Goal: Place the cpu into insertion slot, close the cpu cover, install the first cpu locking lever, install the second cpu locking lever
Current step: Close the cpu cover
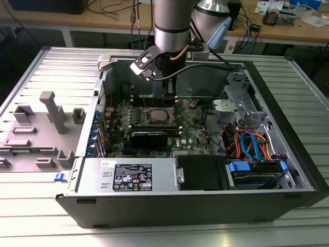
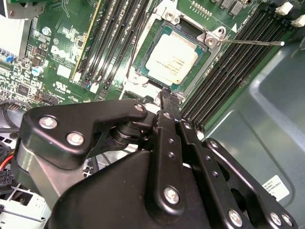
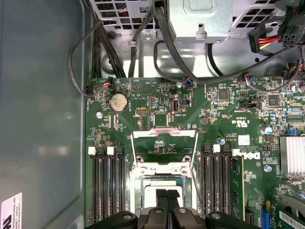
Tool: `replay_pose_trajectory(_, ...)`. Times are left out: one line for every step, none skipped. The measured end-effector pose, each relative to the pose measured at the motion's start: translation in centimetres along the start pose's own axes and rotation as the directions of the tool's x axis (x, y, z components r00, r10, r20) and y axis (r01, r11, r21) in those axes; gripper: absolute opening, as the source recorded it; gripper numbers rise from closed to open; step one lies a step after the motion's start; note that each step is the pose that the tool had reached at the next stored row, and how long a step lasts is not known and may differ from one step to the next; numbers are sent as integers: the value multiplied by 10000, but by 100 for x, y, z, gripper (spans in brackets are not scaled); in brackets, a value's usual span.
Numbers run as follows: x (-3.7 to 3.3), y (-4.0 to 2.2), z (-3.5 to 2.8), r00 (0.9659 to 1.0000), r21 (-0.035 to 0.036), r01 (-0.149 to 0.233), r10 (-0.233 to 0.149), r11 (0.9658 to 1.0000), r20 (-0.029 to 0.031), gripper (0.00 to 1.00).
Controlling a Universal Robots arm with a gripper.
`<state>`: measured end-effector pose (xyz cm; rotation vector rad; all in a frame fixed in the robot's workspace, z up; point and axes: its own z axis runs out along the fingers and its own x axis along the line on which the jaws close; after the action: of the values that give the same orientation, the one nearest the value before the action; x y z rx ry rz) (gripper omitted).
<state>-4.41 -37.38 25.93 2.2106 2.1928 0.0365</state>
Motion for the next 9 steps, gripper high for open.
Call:
replay_pose_trajectory(0,0,-4,10000,-1,0,0,10000,-1,11)
replay_pose_trajectory(0,0,-8,10000,0,-1,1,10000,0,11)
replay_pose_trajectory(0,1,-17,10000,-1,-1,1,10000,-1,11)
replay_pose_trajectory(0,1,-23,10000,-1,-1,1,10000,-1,11)
replay_pose_trajectory(0,1,-29,10000,-1,-1,1,10000,-1,11)
replay_pose_trajectory(0,1,-36,10000,-1,-1,1,10000,-2,11)
replay_pose_trajectory(0,1,-41,10000,-1,0,0,10000,-2,11)
replay_pose_trajectory(0,2,-45,10000,-1,0,0,10000,-2,11)
replay_pose_trajectory(0,2,-45,10000,-2,0,0,10000,-5,11)
